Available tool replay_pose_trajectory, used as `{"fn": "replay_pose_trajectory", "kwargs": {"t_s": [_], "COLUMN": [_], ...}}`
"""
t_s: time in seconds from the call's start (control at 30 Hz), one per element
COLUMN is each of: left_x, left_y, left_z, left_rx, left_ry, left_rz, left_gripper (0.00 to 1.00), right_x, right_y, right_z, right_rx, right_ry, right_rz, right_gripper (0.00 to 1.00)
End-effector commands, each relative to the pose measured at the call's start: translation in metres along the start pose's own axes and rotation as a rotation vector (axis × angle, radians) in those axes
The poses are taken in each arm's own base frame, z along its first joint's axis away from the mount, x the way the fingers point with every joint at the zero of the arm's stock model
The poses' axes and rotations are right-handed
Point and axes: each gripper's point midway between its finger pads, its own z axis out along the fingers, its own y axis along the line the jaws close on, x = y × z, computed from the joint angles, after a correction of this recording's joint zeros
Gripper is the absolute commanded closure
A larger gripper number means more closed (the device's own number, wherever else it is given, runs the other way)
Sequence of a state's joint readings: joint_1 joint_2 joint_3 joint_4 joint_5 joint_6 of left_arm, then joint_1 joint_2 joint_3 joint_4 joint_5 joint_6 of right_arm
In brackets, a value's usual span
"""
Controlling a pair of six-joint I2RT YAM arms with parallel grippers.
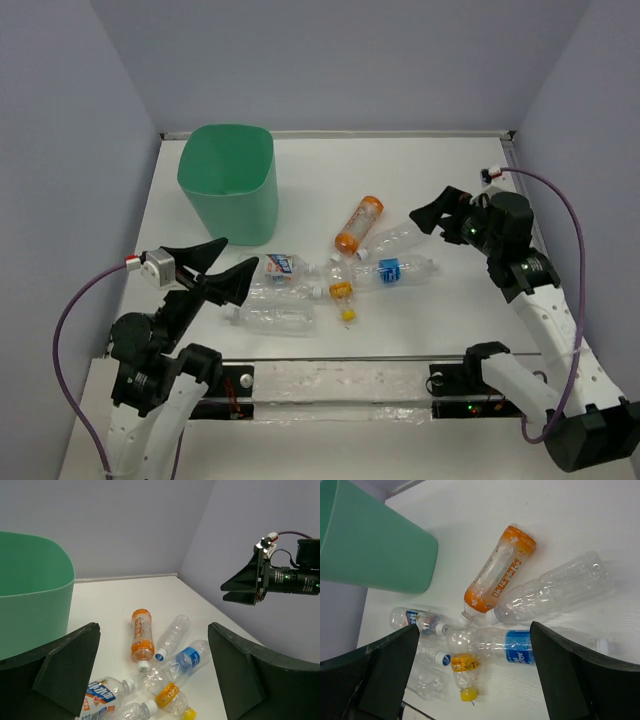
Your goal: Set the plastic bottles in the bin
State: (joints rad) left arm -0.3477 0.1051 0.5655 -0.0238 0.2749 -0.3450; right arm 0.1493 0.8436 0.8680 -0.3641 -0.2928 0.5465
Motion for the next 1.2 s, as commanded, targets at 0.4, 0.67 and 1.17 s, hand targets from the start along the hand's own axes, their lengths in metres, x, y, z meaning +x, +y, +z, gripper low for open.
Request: {"fn": "replay_pose_trajectory", "kwargs": {"t_s": [0.4,0.67,1.17], "left_x": [-0.013,-0.017,-0.021], "left_y": [0.003,0.003,0.000], "left_z": [0.000,-0.004,-0.008], "left_rx": [-0.027,-0.039,-0.028], "left_ry": [-0.026,-0.048,-0.068], "left_rz": [0.028,0.027,0.027], "left_gripper": [0.01,0.01,0.01], "right_x": [0.012,0.051,0.088], "right_y": [0.000,-0.013,-0.030], "right_z": [0.116,0.170,0.253], "right_rx": [0.342,0.446,0.503], "right_ry": [-0.021,0.061,0.132], "right_rz": [-0.151,-0.159,-0.114], "right_gripper": [0.09,0.05,0.05]}}
